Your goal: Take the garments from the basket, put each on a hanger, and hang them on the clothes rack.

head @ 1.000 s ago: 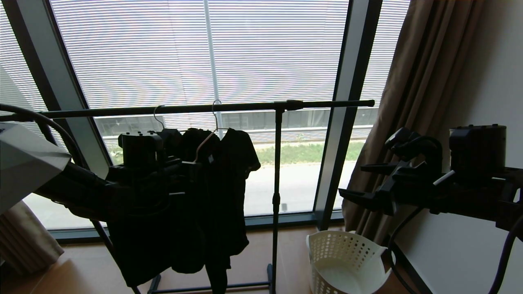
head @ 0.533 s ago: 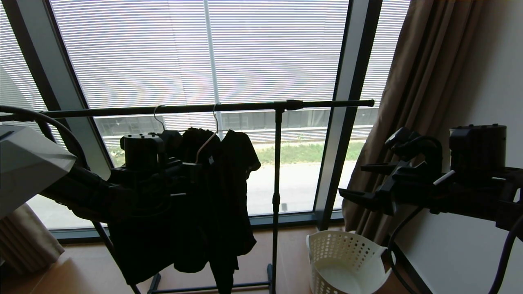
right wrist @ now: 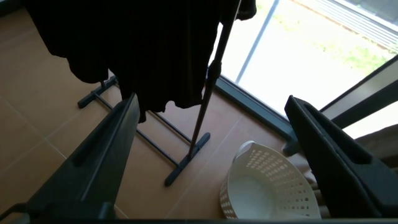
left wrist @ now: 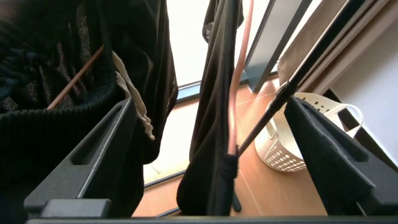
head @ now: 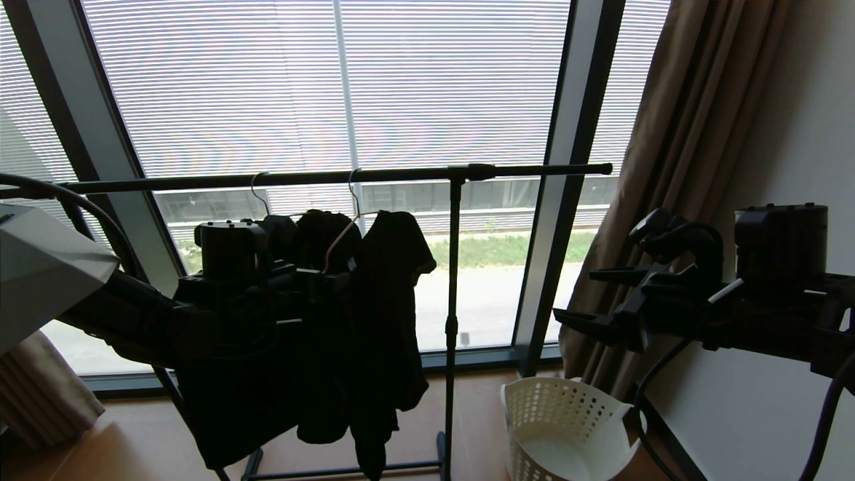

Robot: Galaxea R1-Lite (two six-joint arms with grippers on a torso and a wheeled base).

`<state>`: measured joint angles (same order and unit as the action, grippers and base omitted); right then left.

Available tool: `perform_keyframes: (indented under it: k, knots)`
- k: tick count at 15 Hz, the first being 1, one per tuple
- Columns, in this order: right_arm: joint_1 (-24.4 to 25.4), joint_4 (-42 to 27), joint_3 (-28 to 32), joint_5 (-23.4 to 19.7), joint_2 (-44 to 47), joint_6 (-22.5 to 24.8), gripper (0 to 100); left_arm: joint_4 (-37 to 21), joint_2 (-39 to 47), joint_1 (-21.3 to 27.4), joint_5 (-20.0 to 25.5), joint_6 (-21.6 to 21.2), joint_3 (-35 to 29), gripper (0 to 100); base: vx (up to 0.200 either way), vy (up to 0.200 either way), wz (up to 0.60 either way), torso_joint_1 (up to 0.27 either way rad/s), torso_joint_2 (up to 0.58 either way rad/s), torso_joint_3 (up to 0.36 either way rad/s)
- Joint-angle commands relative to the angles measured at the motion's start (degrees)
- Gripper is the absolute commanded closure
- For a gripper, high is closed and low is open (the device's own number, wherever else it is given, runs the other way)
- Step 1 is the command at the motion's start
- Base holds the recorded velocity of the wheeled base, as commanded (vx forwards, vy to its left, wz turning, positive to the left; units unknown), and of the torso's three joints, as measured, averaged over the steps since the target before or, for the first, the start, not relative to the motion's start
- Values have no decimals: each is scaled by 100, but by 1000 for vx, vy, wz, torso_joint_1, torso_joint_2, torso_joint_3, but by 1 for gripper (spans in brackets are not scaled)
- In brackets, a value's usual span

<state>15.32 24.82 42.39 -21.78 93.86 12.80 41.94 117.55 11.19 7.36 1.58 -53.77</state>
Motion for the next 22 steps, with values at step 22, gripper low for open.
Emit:
perform_keyframes:
  k: [22]
  knots:
    - [-3,-1902,-2094,561,-4929,-93,0,-1434,-6763,419,46,-369,4577,0,0,0,0,0,0,0]
